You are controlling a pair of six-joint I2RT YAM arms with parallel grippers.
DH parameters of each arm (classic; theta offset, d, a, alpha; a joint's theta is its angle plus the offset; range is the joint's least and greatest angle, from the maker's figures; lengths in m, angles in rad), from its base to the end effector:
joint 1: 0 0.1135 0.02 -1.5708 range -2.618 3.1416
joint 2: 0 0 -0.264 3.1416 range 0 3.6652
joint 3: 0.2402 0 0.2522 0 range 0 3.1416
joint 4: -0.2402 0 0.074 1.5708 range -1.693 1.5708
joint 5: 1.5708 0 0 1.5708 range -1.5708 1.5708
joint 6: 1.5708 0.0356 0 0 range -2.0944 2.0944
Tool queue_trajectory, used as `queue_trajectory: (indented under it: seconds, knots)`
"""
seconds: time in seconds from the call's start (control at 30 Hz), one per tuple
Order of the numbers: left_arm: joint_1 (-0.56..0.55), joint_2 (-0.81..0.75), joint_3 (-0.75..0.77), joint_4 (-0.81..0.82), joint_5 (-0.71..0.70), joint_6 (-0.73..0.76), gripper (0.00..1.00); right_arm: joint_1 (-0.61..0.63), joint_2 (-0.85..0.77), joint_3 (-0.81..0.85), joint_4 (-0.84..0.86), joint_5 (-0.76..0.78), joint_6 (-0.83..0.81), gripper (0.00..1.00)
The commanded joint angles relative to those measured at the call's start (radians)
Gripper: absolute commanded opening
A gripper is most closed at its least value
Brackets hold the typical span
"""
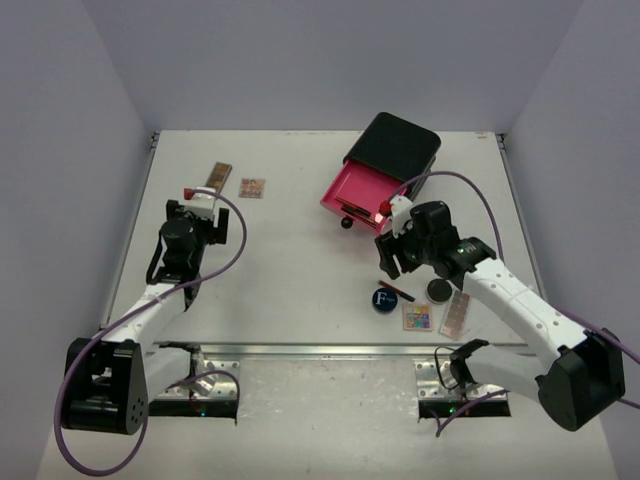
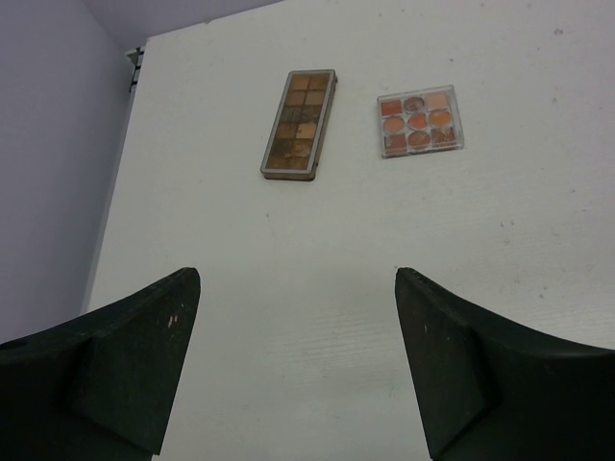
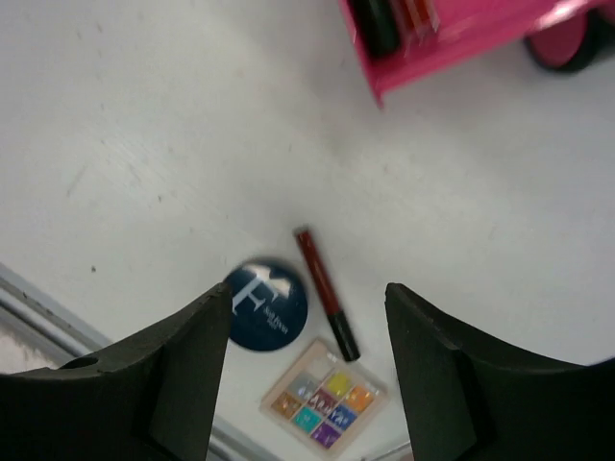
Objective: Organize the makeup
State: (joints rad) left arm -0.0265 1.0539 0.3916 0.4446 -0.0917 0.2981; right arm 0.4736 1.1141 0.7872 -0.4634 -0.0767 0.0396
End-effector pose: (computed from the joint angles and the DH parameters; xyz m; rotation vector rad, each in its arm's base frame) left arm 0.2265 -0.0027 0.2161 0.2248 1.7819 0.2767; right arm 0.2051 0.1082 0.2508 -0.5500 2.3198 0.3373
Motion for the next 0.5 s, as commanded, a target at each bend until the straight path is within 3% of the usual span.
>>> queue_trajectory:
  seconds: [0.0,0.33,0.47]
  knots:
    - [0.01,-0.031,0.0,0.036,0.01,-0.004,0.8,-0.003,0.009,-0.056,0.009,-0.009,0.082,0.65]
    - [0.01,-0.055,-0.003,0.036,0.006,0.001,0.8,-0.006,0.167,-0.068,-0.079,0.371,0.109,0.56]
    - [0.01,-0.053,-0.005,0.037,0.008,0.0,0.8,-0.006,0.183,-0.077,-0.081,0.324,0.083,0.53]
